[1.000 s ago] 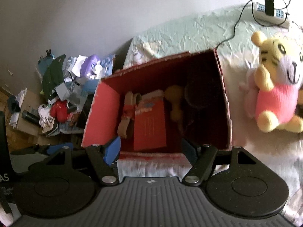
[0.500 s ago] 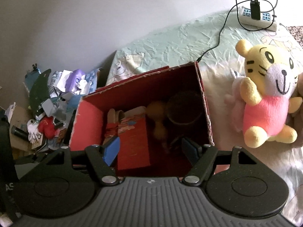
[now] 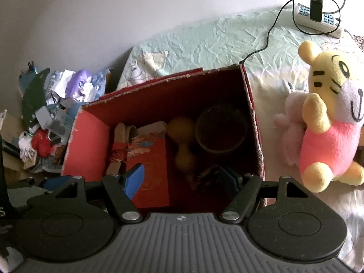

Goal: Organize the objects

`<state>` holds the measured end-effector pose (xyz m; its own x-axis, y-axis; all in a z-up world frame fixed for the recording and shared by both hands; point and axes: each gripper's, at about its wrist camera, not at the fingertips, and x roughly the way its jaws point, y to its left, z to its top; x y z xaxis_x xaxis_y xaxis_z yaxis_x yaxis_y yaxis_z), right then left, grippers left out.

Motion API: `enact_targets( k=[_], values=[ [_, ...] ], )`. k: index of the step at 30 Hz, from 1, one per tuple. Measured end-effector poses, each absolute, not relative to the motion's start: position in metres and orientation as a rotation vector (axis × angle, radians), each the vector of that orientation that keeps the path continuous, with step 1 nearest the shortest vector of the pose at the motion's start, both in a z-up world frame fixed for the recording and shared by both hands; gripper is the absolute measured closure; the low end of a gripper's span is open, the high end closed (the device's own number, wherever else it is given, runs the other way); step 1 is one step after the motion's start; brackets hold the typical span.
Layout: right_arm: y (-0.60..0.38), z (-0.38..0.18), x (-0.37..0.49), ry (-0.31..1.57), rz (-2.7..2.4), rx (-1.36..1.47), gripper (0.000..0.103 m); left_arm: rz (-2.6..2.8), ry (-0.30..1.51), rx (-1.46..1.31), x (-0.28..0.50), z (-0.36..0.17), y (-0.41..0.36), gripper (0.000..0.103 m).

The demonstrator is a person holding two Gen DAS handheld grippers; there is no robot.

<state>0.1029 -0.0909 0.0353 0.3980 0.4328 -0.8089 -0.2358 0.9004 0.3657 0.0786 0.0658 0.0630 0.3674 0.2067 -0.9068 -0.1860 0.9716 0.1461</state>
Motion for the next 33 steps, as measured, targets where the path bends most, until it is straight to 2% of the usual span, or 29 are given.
enact_targets(
  k=[33],
  values=[
    [-0.080, 0.021, 0.106, 1.048, 0.362, 0.072, 0.027, 0.256, 1.186, 0.011, 0.083, 0.034, 0.073, 0.003]
  ],
)
